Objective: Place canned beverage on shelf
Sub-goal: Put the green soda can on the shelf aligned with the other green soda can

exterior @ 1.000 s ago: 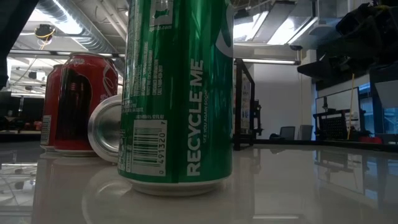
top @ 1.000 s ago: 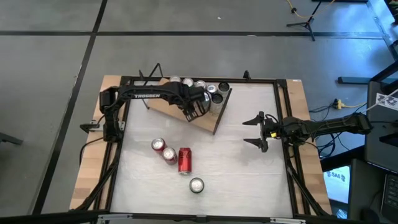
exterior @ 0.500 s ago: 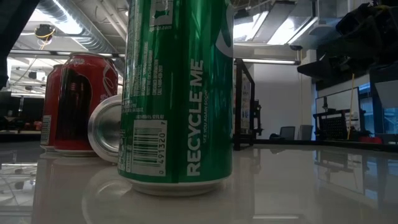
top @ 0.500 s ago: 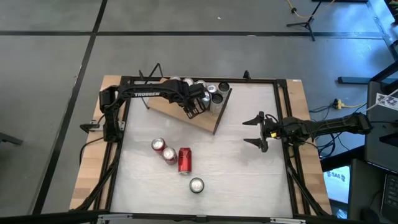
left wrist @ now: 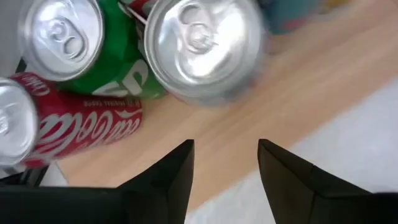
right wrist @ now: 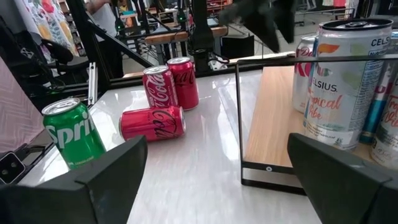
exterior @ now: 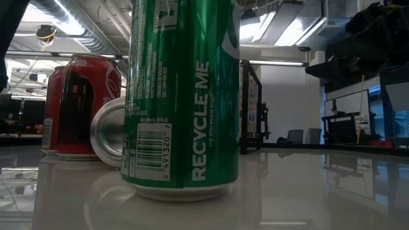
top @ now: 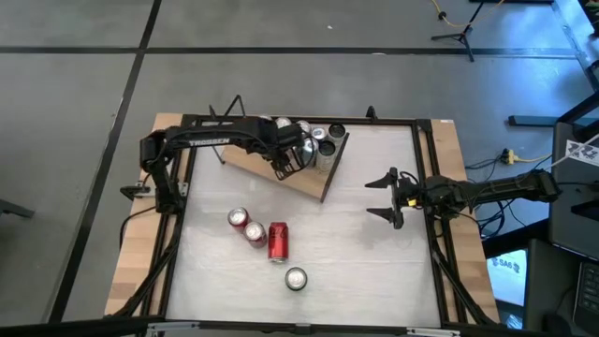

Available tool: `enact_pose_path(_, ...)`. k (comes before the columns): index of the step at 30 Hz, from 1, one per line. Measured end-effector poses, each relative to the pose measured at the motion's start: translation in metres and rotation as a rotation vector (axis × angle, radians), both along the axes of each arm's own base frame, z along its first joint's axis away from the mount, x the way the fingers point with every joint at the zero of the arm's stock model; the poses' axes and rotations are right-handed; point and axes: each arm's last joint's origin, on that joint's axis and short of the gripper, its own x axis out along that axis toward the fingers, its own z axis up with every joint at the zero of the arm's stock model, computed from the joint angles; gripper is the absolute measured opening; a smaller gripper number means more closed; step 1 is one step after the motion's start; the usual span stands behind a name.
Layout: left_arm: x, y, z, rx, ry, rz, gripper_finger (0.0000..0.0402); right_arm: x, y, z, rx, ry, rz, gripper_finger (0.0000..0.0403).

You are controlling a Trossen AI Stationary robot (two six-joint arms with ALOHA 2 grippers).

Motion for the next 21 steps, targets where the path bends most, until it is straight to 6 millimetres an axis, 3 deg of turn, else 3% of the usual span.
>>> enact_pose_path(7,-0.02,-0.042,0.046,0.014,-0.139,-0.092,0.0165,0.0,0.0,0.0,0.07,0.001,-0.007,0.0381)
enact_pose_path(13,-0.049,-0.085,0.084,0.019,-0.278,-0.145,0.0165,0.0,0.0,0.001,0.115,-0.009,-0.01,0.0381)
enact_pose_path(17,-0.07,-0.117,0.099,0.113,-0.339,-0.167,0.0165,0.0,0.0,0.011,0.205,-0.106,-0.008,0.0381)
enact_pose_path(21,-0.097,-0.147,0.098,0.164,-0.4,-0.167,0.0165,-0.001,0.002,0.026,0.275,-0.252,0.07,0.0381)
